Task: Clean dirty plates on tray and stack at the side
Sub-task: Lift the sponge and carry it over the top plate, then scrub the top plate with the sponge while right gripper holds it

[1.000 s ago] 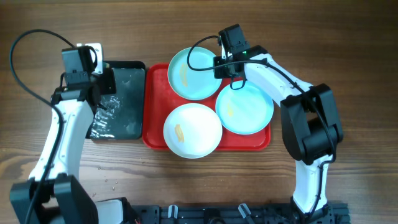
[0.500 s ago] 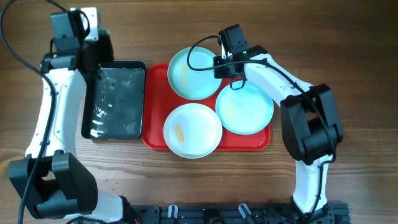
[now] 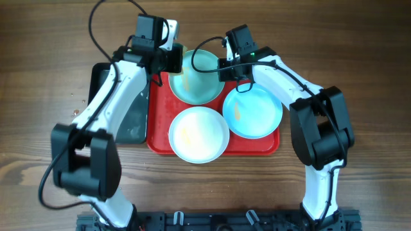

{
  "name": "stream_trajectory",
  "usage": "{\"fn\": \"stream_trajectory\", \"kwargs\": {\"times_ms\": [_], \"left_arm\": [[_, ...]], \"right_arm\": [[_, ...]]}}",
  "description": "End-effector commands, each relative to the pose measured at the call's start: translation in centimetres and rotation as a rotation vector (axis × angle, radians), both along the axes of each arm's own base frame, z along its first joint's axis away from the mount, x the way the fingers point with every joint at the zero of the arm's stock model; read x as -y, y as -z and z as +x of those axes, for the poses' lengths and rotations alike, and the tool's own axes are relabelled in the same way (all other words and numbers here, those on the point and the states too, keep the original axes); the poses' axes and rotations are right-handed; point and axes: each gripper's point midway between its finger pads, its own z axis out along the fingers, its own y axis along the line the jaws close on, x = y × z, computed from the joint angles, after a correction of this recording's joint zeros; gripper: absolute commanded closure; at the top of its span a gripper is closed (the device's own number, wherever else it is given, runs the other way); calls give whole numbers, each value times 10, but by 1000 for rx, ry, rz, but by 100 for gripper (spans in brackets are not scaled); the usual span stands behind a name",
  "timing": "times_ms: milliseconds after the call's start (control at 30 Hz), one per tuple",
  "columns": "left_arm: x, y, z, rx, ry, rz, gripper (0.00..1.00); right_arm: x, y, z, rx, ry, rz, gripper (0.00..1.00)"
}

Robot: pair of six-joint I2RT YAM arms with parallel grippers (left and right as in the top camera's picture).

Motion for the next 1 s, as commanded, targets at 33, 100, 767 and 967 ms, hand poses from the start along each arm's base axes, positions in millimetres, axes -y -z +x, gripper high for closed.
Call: {"fn": "stream_trajectory", "kwargs": {"times_ms": [33,100,767,967], "left_arm": [[1,38,4,-93,-74,-23,96],[1,46,4,-114,-92,-29,96],[-12,69,4,-153,-253,-7,96],[-17,73,1,-135,-178,66,96]], "right_arm": [[-3,7,-5,-31,13,26,96],[-6,6,-6,-44,23,47,96],[-22,21,-22,-87,41,104,96],[-16,22,-18,-50,17,53,96]]}}
